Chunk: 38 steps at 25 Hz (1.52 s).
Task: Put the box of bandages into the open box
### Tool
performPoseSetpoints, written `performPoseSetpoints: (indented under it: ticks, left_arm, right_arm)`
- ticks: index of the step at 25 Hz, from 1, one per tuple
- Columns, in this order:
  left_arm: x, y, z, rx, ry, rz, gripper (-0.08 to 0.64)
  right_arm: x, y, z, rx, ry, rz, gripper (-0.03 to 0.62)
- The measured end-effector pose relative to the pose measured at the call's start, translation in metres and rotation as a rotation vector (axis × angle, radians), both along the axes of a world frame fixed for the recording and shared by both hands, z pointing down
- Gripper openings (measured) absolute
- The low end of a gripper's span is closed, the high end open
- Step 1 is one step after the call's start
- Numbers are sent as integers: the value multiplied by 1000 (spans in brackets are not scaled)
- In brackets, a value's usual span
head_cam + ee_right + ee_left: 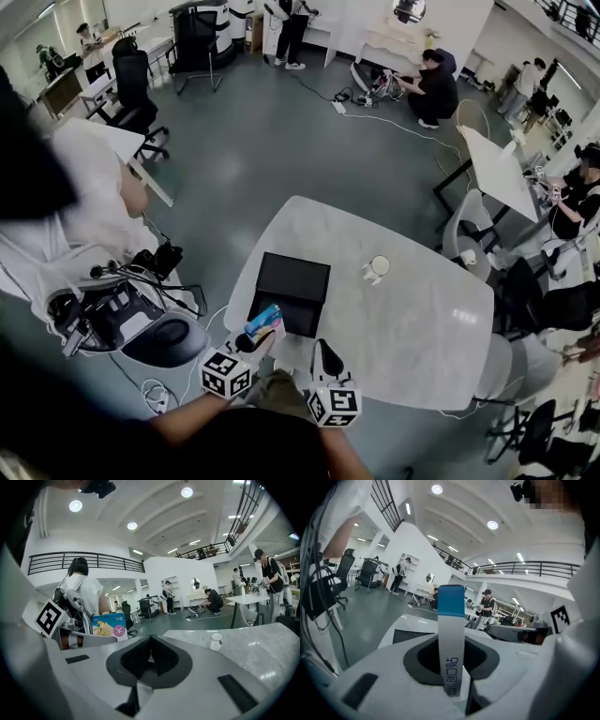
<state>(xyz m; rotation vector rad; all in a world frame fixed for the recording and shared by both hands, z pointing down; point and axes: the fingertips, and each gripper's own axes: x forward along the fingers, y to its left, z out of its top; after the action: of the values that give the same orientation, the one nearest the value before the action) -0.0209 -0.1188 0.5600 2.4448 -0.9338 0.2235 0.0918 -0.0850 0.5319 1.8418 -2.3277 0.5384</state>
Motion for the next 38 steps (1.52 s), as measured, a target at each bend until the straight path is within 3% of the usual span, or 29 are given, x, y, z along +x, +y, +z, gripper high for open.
performPoseSetpoints:
  ticks: [3,8,11,16,21,26,30,35,38]
  left_arm:
    - [2,-22,17,-61,5,-52,81]
    - [-1,-60,47,-131,26,-219,81]
    - [13,-75,63,-162,52,-238,81]
    - [20,-89,104,-205,3,-289,81]
    - [29,-96,146,-262,11,-348,83]
    - [31,-92,180,-317,-44,-368,83]
    - [22,-92,210,-400,-73,-460,83]
    - [15,-90,225,-487,-10,-550,83]
    - [17,-86,226,-496,-5,-552,84]
  right_arm:
    - [11,-23,13,-35,-22,0,12]
    - [14,-50,32,-90,-29,-31,12]
    - [19,-64,40,-111,-23,-60,12]
    - [27,-83,52,-139,-18,-80,12]
    - [37,-94,67,-190,-4,-112,12]
    - [39,-94,73,-225,-16,-129,12]
    - [42,-93,82,-245,-22,-137,12]
    - [46,-85,82,-264,-24,-138,12]
    - [48,-82,83,-265,-25,-130,12]
